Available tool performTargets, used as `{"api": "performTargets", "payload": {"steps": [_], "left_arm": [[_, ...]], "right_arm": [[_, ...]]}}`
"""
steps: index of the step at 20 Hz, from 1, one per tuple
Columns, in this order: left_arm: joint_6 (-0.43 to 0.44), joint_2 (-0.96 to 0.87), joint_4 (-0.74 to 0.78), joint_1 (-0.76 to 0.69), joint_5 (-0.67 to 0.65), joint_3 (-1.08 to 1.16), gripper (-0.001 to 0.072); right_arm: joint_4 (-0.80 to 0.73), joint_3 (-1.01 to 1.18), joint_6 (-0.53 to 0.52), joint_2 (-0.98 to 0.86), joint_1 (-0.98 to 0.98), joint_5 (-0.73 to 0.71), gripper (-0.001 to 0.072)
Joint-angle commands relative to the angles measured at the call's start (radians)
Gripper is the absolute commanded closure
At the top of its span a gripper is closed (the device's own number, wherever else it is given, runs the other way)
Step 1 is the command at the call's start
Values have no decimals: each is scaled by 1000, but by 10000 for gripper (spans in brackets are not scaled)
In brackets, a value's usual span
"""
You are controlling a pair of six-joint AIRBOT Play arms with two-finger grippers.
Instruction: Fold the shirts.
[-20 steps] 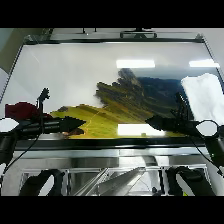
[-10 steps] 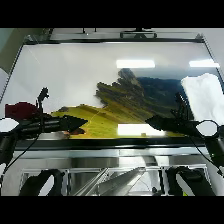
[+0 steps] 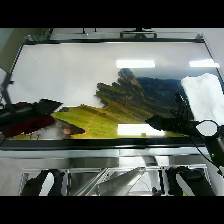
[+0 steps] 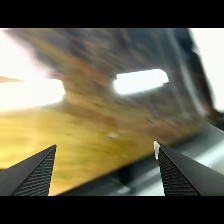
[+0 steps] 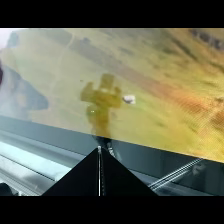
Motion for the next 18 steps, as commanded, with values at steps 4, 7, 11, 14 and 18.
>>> {"api": "performTargets", "payload": {"steps": [4,7,11,14,18], "left_arm": [[-111,-90,374,299,19,68,-2],[-111,-203,406,352,23,69,-2],[-110,-340,404,436,30,69,-3],[-105,-428,406,475,29,115,-3],[-107,-525,448,480,35,243,-3]], "right_arm": [[0,0,0,0,1,0,690],[0,0,0,0,1,0,690],[0,0,0,-6,0,-61,690],[0,0,0,-6,1,-60,690],[0,0,0,-6,1,-93,690]]}}
